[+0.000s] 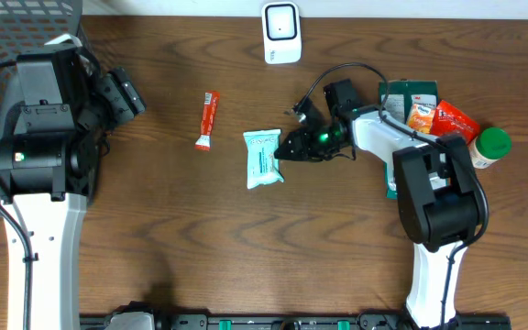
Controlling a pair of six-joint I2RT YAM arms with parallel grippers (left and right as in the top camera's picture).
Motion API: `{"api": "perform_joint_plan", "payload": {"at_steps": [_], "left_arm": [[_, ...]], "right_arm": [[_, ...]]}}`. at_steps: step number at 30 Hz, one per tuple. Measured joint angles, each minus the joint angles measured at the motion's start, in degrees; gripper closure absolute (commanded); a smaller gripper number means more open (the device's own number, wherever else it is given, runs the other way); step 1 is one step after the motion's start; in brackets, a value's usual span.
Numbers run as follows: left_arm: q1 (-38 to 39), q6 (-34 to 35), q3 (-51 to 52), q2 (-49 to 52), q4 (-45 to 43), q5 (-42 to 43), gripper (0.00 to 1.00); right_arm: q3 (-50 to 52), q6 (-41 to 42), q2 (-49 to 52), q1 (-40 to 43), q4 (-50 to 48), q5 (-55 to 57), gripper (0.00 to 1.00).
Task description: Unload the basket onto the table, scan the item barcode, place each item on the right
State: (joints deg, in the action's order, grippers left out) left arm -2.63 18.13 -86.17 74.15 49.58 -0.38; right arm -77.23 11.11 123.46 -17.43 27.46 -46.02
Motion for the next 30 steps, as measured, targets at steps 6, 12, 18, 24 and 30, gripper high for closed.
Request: {"api": "perform_joint_plan", "payload": {"at_steps": [6, 12, 18, 24, 30], "left_arm": [[0.0, 0.0, 0.0, 0.0, 0.0, 0.0, 0.16], [0.0, 0.0, 0.0, 0.0, 0.0, 0.0, 0.16], [0.0, 0.0, 0.0, 0.0, -0.02, 0.02, 0.16], [0.0, 0.0, 0.0, 0.0, 0.0, 0.0, 0.16], [0.0, 0.0, 0.0, 0.0, 0.0, 0.02, 0.16]], "right_arm": [[-0.07, 0.0, -2.21, 0.87, 1.46, 4.68, 0.57], [-0.07, 2.25, -3.67, 0.22, 1.55, 6.86, 0.55], [-0.07, 4.39, -3.67, -3.82, 1.51, 9.79, 0.42], [-0.15, 7.8, -4.31, -9.31, -0.46, 18.36, 0.4], [-0.55, 10.88, -4.68, -13.79, -2.47, 28.39, 0.4]]}}
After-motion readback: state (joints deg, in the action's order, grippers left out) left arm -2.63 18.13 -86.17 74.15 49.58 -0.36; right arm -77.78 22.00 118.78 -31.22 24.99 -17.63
